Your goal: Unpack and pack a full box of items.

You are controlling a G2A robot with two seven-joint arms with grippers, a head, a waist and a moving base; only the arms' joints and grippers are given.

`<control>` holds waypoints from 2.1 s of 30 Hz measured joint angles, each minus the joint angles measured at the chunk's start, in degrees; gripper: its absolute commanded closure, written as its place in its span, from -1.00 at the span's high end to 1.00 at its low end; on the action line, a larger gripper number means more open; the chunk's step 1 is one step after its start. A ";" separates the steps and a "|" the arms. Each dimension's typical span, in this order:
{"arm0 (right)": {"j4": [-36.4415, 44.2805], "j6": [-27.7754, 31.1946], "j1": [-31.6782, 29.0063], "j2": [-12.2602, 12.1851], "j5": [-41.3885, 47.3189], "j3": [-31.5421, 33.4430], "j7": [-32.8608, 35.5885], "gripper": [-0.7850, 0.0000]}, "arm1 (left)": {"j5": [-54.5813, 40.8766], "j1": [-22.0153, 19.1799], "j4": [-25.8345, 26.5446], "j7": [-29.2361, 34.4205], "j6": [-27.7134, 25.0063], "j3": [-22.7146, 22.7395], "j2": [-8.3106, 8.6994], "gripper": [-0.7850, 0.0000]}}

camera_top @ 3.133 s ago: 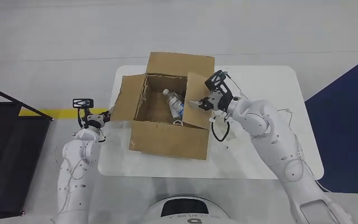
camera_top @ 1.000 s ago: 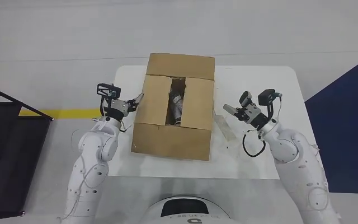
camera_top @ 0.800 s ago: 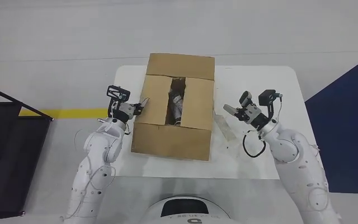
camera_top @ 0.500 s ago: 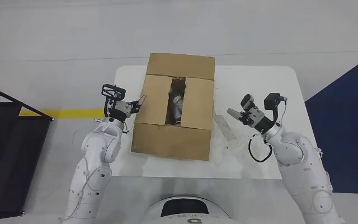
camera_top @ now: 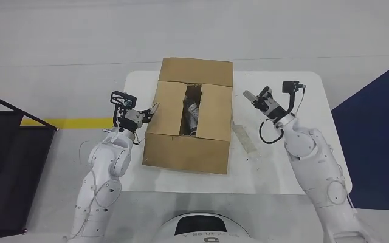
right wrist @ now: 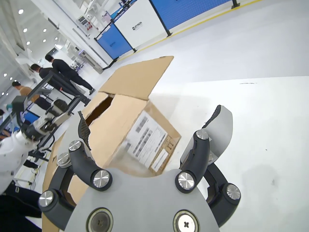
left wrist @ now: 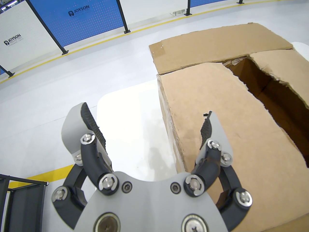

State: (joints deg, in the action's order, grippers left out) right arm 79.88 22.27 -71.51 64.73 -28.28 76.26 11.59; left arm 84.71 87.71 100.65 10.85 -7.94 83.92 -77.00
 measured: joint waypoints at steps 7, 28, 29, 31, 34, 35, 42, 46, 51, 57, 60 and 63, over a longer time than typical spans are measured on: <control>-12.42 -0.68 13.29 3.17 5.75 -9.58 1.41 1.00 | 0.00 0.00 0.00 0.00 0.00 0.00 0.00 1.00; -28.46 13.49 22.69 7.30 19.15 -14.65 3.32 1.00 | 0.00 0.00 0.00 0.00 0.00 0.00 0.00 1.00; -28.58 15.40 22.55 7.20 21.19 -14.26 5.51 1.00 | 0.00 0.00 0.00 0.00 0.00 0.00 0.00 1.00; -28.68 18.22 22.33 7.03 24.45 -13.68 9.08 1.00 | 0.00 0.00 0.00 0.00 0.00 0.00 0.00 1.00; -28.87 22.05 22.02 6.74 30.38 -12.78 15.21 1.00 | 0.00 0.00 0.00 0.00 0.00 0.00 0.00 1.00; -28.97 23.05 21.96 6.63 32.58 -12.44 17.37 1.00 | 0.00 0.00 0.00 0.00 0.00 0.00 0.00 1.00; -29.98 26.05 22.39 6.02 41.11 -11.08 27.12 1.00 | 0.00 0.00 0.00 0.00 0.00 0.00 0.00 1.00; -30.39 27.44 23.15 5.55 39.57 -11.24 31.81 1.00 | 0.00 0.00 0.00 0.00 0.00 0.00 0.00 1.00; -30.14 30.94 22.97 4.76 35.93 -11.10 35.40 1.00 | -0.51 0.50 0.09 -1.04 0.91 2.15 0.25 1.00; -28.81 31.12 22.13 3.97 34.43 -10.19 35.42 1.00 | -4.89 2.37 0.83 -1.08 -3.20 7.64 1.02 1.00; -27.74 30.71 21.66 3.73 33.74 -10.14 35.25 1.00 | -5.97 4.78 1.69 -3.12 -9.43 10.06 1.65 1.00; -26.56 29.95 21.34 3.62 32.22 -10.56 34.98 1.00 | -6.35 7.21 1.42 -6.17 -15.96 12.74 2.33 1.00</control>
State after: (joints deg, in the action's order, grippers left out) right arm 53.33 52.22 -50.16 68.34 3.95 65.70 46.57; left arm 78.36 94.91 102.07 4.68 -23.90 96.66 -74.68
